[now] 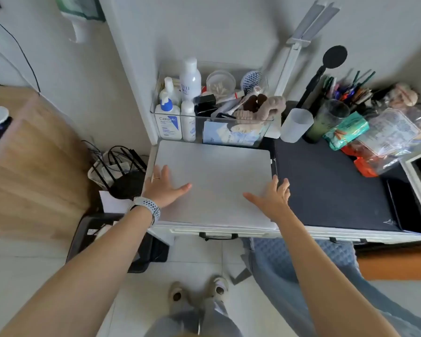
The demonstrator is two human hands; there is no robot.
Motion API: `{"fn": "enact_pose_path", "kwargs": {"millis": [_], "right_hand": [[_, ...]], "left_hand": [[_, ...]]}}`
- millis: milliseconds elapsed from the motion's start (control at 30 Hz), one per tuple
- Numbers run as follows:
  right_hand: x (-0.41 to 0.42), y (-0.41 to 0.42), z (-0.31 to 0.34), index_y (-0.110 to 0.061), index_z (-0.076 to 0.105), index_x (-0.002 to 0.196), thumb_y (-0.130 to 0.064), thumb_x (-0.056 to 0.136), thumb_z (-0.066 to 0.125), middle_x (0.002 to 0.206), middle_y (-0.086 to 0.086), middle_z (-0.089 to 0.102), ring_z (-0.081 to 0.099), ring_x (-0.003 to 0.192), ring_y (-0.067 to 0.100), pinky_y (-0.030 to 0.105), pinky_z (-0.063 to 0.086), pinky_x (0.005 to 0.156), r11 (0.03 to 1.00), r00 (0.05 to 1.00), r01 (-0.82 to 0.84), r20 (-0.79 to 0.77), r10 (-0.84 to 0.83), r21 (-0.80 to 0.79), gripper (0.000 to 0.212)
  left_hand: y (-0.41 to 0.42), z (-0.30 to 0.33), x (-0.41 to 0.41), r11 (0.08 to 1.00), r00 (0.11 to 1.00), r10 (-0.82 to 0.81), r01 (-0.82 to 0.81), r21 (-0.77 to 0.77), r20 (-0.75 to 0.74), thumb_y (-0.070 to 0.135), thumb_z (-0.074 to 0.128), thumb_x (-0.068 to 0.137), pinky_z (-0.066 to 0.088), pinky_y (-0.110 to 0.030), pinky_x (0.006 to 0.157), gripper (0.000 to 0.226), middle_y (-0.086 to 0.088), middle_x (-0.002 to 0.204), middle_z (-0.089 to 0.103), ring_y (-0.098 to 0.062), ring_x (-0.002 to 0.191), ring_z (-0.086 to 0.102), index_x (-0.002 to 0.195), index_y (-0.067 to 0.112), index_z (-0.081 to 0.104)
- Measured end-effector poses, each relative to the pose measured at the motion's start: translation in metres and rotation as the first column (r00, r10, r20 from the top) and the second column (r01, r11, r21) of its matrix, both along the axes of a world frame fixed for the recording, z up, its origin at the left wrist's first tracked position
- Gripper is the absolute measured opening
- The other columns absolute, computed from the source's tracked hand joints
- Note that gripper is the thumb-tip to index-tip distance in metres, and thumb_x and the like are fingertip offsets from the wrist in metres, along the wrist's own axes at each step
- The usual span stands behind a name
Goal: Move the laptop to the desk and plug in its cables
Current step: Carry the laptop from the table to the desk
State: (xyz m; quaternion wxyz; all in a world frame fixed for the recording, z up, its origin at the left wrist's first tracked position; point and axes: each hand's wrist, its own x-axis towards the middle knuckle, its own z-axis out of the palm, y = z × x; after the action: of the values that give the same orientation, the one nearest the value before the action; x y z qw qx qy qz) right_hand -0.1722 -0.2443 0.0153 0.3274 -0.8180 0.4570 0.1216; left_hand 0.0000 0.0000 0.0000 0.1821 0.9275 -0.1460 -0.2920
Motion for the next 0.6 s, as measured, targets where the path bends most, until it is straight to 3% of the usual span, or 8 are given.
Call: {"fn": "enact_pose_path", "kwargs": {"millis": [100,233,333,433,600], "right_hand": [[0.003,0.001,-0.005,-0.016,-0.009,0.148,-0.077,0.062,0.061,0.156,0.010,-0.016,-0.012,0.144,0.028,0.056,0.022,0.111,0.999,0.999,-0.011,-0.042,0.010,-0.034,0.127],[0.006,0.007,-0.017,-0.015,-0.013,0.147,-0.084,0.057,0.056,0.156,0.016,-0.016,-0.011,0.145,0.028,0.052,0.011,0.114,0.987,0.988,-0.100,-0.129,0.083,-0.125,0.132],[0.012,0.008,-0.018,-0.016,-0.015,0.146,-0.078,0.059,0.063,0.155,0.022,-0.010,-0.008,0.144,0.033,0.052,0.013,0.113,0.983,0.981,-0.116,-0.172,0.090,-0.145,0.132],[0.022,0.009,-0.016,-0.015,-0.014,0.147,-0.067,0.062,0.071,0.151,0.025,0.001,0.003,0.141,0.038,0.050,0.024,0.110,0.983,0.981,-0.115,-0.172,0.090,-0.140,0.132],[0.032,0.012,-0.011,-0.016,-0.017,0.147,-0.053,0.067,0.076,0.147,0.027,0.006,0.015,0.137,0.037,0.049,0.030,0.107,0.989,0.978,-0.097,-0.196,0.075,-0.107,0.128]], "left_hand": [[-0.007,-0.005,-0.005,0.996,0.997,0.007,-0.013,0.083,0.071,0.081,0.046,0.071,0.009,-0.052,0.118,0.114,-0.011,0.159,-0.015,-0.036,0.146,-0.006,0.151,0.017,-0.005],[-0.017,-0.003,-0.020,0.983,0.992,-0.034,0.011,0.185,0.118,0.081,0.045,0.073,0.012,-0.060,0.113,0.110,-0.001,0.158,-0.024,-0.039,0.144,-0.014,0.149,0.028,-0.014],[-0.022,-0.003,-0.021,0.982,0.992,-0.027,0.004,0.189,0.120,0.080,0.051,0.069,0.017,-0.063,0.110,0.112,0.001,0.158,-0.022,-0.042,0.144,-0.009,0.149,0.031,-0.011],[-0.026,0.000,-0.019,0.982,0.994,0.029,-0.047,0.182,0.105,0.077,0.060,0.065,0.019,-0.063,0.109,0.119,0.000,0.159,-0.019,-0.046,0.142,-0.001,0.149,0.029,-0.009],[-0.031,0.000,-0.018,0.969,0.986,0.105,-0.130,0.208,0.129,0.077,0.066,0.058,0.021,-0.058,0.110,0.129,-0.018,0.157,-0.014,-0.048,0.139,0.008,0.150,0.027,-0.010]]}}
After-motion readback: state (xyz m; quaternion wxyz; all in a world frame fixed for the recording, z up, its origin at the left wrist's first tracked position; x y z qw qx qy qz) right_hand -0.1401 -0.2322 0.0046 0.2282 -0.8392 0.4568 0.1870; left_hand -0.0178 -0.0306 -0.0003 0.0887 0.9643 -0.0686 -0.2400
